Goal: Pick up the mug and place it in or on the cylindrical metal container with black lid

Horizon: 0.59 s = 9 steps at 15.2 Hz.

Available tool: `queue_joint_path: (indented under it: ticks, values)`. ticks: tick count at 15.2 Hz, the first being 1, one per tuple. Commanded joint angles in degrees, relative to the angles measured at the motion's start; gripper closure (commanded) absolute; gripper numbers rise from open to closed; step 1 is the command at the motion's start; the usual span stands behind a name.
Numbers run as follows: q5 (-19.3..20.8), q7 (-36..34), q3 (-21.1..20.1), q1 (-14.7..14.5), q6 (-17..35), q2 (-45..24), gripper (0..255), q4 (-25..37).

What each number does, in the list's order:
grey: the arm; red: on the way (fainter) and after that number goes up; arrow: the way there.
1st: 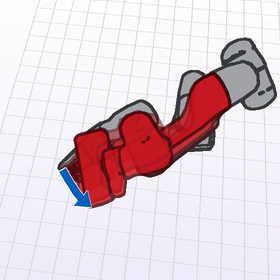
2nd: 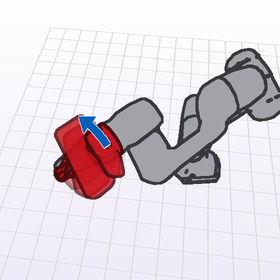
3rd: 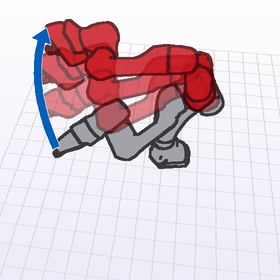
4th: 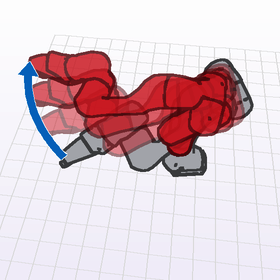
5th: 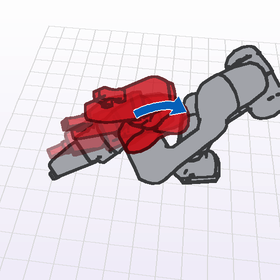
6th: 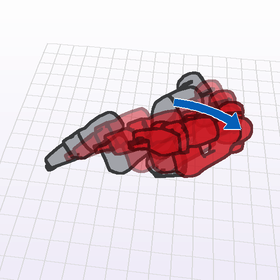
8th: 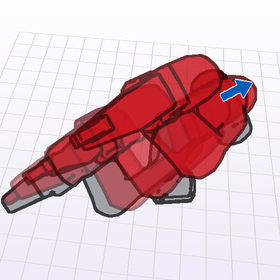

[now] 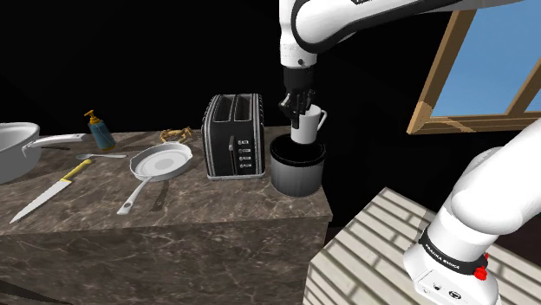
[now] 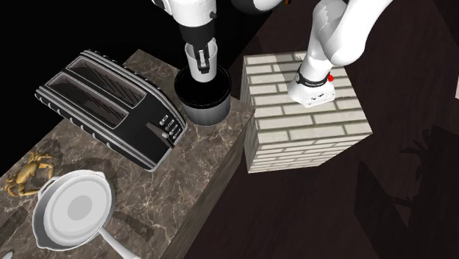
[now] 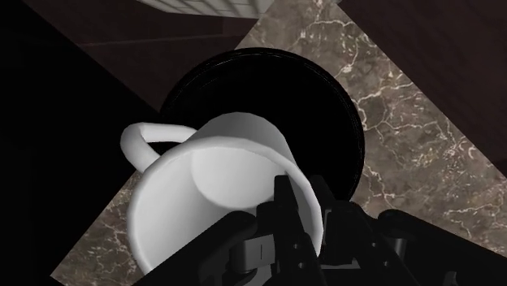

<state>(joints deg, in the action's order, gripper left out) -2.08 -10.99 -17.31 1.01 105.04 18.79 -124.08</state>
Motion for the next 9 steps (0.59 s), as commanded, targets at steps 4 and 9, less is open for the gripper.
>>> queue_joint_path:
  ticks: [4,9]
  values:
    - [0.0,-0.2,-0.3,-0.1,3.5,-0.5,255,-3.0]
    - [0.0,-0.2,-0.3,-0.1,3.5,-0.5,255,-3.0]
